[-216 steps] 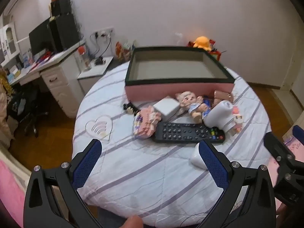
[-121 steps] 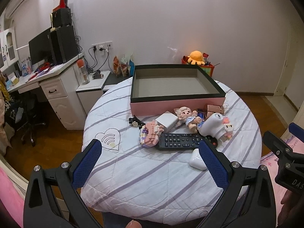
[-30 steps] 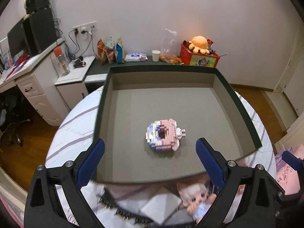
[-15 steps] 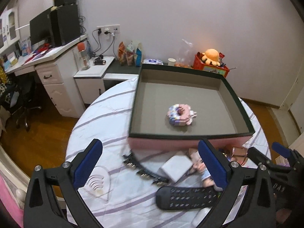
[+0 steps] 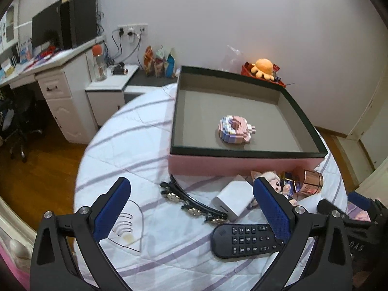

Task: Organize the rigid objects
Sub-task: 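Reach the right gripper to the rose-gold cylinder and grasp it, then lift the cylinder into the box tray and open the right gripper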

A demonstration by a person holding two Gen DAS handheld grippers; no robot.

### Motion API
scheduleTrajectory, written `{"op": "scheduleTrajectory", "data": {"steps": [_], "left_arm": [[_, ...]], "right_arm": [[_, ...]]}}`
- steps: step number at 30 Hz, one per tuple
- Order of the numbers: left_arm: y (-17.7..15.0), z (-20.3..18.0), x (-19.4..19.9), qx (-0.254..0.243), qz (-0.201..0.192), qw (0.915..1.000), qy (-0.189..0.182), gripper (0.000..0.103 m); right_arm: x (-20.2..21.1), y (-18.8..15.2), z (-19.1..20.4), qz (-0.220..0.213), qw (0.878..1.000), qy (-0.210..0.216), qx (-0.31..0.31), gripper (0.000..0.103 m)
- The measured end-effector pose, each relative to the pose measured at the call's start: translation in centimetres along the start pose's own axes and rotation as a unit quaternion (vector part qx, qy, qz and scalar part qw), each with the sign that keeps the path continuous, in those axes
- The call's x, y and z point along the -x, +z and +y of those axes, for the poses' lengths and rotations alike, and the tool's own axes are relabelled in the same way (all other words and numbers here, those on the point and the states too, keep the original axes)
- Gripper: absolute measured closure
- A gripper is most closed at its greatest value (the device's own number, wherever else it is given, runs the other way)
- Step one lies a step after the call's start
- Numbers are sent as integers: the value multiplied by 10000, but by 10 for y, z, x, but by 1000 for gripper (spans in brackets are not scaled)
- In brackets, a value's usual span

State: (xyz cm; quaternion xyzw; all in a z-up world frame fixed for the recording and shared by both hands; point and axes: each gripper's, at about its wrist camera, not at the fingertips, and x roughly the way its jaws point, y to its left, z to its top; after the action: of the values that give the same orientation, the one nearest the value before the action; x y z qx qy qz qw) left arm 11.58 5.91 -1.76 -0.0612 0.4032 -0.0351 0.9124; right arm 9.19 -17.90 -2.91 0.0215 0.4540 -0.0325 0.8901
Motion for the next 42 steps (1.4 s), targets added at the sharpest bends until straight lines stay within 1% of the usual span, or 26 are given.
{"op": "scheduleTrajectory", "data": {"steps": [4,7,11,13,14,15,19,20,21,24,25,26,27,33,38,42], "left_arm": [[-3,-5,-2,-1,28,10000,12,1],[-2,-7,-2,37,14,10000,44,1],[1,-11,-3,31,-3,10000,81,1],[3,-14,-4,-15,-6,10000,97,1],[3,-16,-5,-42,3,9999,106,1],[3,-18,-6,-58,16,9999,115,1],[4,-22,-11,-111,71,9998,127,1],[4,-23,-12,-118,82,9998,134,1],[4,-22,-13,-120,90,9998,137,1],[6,-23,-16,-120,105,9997,168,1],[7,-23,-16,-122,108,9997,181,1],[7,-23,-17,-120,109,9997,192,1],[8,-23,-18,-116,109,9997,198,1],[10,-22,-18,-114,94,9997,207,1],[14,-26,-14,-158,30,9997,177,1],[21,-28,-8,-192,-102,9996,186,1]], "right_arm": [[-4,6,-3,17,10000,32,-49,0],[-7,18,-1,14,9994,309,-146,0],[-23,32,1,181,9994,166,-225,0],[-32,35,-1,298,9988,206,-314,1],[-36,36,-2,340,9986,206,-356,6],[-40,37,-2,404,9982,203,-388,8],[-54,37,-5,608,9968,237,-472,12],[-57,36,-6,661,9962,257,-501,16],[-61,37,-6,713,9957,266,-526,23],[-75,33,-5,929,9934,388,-551,36],[-77,32,-3,953,9933,403,-522,37],[-77,32,-2,898,9937,444,-510,42],[-76,33,-1,882,9937,479,-499,43],[-68,30,-3,735,9946,575,-462,45],[-46,29,-2,505,9963,591,-366,46],[-23,32,-1,258,9974,618,-283,46]]}}
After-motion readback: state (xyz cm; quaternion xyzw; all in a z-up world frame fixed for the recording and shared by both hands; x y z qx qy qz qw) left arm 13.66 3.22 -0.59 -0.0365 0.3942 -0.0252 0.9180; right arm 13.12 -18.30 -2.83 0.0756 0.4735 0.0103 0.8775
